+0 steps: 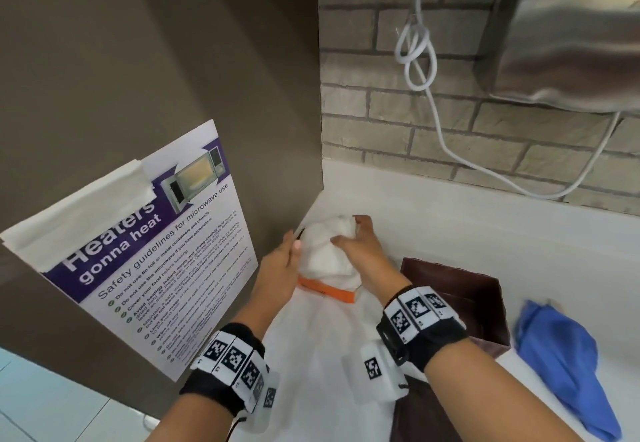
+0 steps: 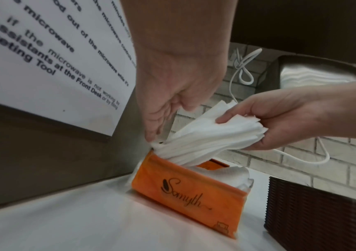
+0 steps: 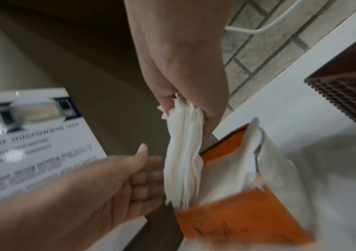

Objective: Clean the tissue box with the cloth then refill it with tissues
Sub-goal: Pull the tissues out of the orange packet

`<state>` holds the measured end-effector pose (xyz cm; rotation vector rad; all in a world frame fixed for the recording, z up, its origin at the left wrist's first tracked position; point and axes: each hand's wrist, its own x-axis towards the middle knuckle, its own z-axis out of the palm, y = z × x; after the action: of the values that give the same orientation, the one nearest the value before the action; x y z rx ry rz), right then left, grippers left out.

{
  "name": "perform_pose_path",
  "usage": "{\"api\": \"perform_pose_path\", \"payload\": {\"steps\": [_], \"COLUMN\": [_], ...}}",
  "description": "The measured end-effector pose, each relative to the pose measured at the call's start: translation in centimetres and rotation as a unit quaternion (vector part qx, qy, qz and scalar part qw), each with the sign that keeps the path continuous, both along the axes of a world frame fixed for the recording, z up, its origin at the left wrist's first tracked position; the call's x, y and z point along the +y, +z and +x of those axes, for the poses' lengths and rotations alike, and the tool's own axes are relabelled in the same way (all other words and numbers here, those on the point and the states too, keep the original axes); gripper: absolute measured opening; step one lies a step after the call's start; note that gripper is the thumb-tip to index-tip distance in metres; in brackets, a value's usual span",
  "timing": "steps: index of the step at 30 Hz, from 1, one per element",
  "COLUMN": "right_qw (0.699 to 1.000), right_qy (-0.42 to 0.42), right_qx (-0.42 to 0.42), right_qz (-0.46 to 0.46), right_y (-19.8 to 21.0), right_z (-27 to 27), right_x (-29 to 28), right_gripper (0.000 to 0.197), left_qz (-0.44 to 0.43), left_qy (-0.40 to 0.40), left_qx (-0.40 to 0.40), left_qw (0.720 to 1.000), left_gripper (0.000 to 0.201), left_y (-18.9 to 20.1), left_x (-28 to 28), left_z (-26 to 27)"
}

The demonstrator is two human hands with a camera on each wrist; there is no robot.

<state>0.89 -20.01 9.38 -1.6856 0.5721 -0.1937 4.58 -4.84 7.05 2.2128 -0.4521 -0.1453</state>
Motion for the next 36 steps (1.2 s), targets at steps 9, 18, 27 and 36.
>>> {"api": "perform_pose_path", "payload": {"steps": [9, 18, 27, 36], "right_qw": [0.983, 0.939, 0.983, 0.966], "right_qy": [-0.018, 0.05, -0.047, -0.085], "right_qx": [-0.047, -0.095, 0.009, 0.235], "right_qz": [0.179, 0.328, 0.179, -0.064], "right_y": [3.8, 7.1, 5.8, 3.2], "right_z": [-0.2, -2.4, -7.5, -14.3], "right_x": [-2.2, -4.1, -9.1, -14.1], "right_gripper": [0.052, 0.037, 0.07, 0.059], "left_qz": [-0.128, -0.373, -0.312, -0.09], "left_qy": [0.073, 0.037, 0.016, -0.085], "left_qx": [0.05, 0.306, 0.282, 0.13], "left_qw": [0.988, 0.875, 0.907, 0.984], "left_gripper": [0.051, 0.054, 0.053, 0.02], "left_y": [-0.5, 4.9, 6.1, 2.1], "left_x": [0.8, -1.7, -8.3, -16.0], "left_z": [0.5, 0.7, -2.4, -9.2]}}
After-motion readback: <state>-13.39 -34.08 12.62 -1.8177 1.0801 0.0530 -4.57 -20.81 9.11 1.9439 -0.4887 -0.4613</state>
